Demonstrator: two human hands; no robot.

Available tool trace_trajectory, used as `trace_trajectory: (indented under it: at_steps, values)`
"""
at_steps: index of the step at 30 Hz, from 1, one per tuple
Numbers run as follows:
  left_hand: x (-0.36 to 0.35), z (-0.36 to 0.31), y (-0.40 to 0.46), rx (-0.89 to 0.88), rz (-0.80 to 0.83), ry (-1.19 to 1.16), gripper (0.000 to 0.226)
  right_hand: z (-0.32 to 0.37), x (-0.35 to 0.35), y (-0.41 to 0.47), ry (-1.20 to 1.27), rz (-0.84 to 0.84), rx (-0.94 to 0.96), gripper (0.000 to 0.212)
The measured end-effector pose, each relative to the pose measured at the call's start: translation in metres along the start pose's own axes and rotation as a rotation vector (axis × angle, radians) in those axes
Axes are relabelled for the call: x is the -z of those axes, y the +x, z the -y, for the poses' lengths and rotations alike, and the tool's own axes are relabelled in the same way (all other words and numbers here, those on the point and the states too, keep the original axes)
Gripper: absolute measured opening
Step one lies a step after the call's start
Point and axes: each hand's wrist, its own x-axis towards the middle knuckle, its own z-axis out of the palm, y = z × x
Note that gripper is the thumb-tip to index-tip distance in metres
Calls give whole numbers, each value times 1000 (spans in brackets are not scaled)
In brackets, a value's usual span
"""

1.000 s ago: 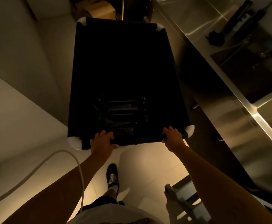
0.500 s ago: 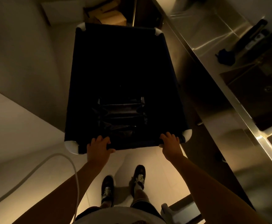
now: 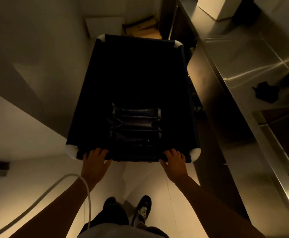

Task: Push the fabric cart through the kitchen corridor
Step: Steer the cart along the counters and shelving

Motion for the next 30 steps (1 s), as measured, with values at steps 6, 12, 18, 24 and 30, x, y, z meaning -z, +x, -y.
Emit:
trace_trajectory:
  at_steps: [6,12,18,24,30]
  values:
    - [4,-15,32,95,106,-4,48,-2,15,41,22,10,5,37]
    - [6,-18,66,132,118,-32,45,-5,25,75,10,-19,25,36]
    - [11,-18,107,156,117,-90,43,4,42,117,-9,-14,4,38]
    - [26,-17,157,151,124,-132,44,21,67,165,-26,20,-33,41]
    - [44,-14,207,140,115,-204,44,41,84,210,-44,37,-93,41]
